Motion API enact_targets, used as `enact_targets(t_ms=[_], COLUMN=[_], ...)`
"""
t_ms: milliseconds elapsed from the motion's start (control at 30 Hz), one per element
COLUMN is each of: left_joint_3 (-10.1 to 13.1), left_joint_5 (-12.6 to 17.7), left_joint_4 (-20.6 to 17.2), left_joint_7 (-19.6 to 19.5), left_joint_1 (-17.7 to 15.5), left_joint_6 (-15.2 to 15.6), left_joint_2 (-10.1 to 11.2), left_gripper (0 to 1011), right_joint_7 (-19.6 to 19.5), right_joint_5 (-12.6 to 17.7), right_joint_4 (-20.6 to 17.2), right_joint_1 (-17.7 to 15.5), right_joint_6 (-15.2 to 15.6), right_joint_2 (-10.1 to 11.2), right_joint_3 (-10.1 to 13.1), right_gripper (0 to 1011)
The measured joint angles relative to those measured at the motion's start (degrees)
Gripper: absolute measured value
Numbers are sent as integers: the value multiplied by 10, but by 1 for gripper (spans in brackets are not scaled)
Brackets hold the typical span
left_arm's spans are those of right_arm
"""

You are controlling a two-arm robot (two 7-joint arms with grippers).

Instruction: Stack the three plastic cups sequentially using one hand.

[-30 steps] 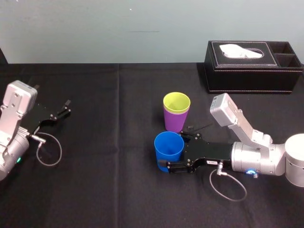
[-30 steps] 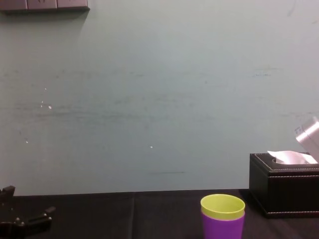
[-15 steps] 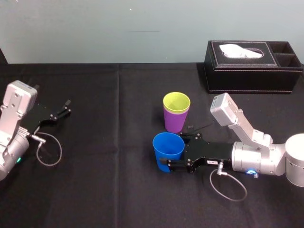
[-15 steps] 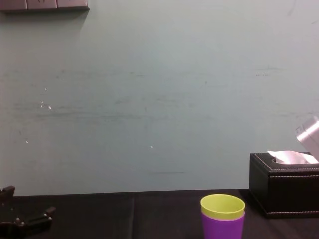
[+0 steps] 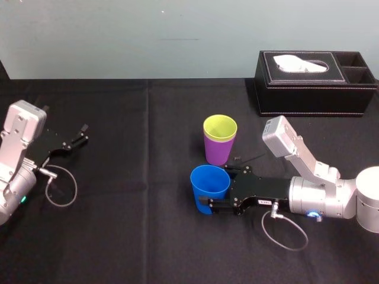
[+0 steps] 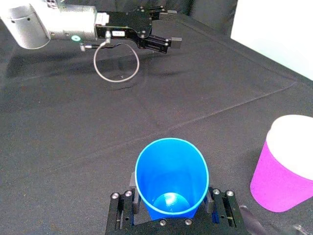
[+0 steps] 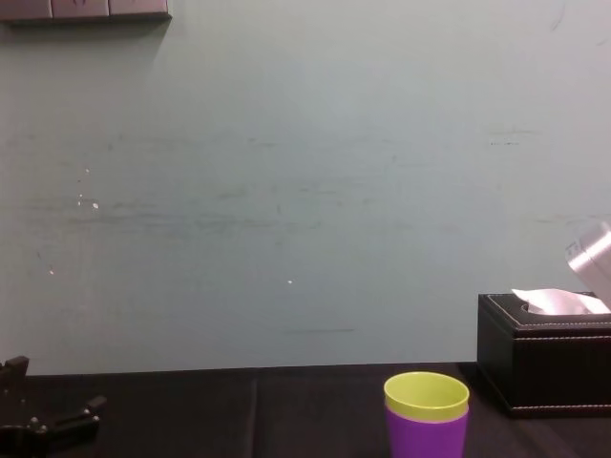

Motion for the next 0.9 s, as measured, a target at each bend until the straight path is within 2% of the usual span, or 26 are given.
enact_targets(t_ms=[200,433,667,900], left_joint_3=[0,0,0,0], left_joint_5=[0,0,0,0], left_joint_4=[0,0,0,0], left_joint_7=[0,0,0,0], left_joint_1=[0,0,0,0], left_joint_6=[0,0,0,0], left_joint_2=[0,0,0,0], left_gripper=[1011,1011,1011,1011], right_joint_7=[-11,-35,-66,-89], right_joint_5=[-3,-2,6,12], right_joint_4=[-15,-61,-127,-161], right_joint_1=[-4,-12,-19,-13], right_joint_6=[7,22,57,93], right_joint_2=[5,19,38,44], right_joint_3=[3,22,49,68], right_gripper=[726,726,726,726])
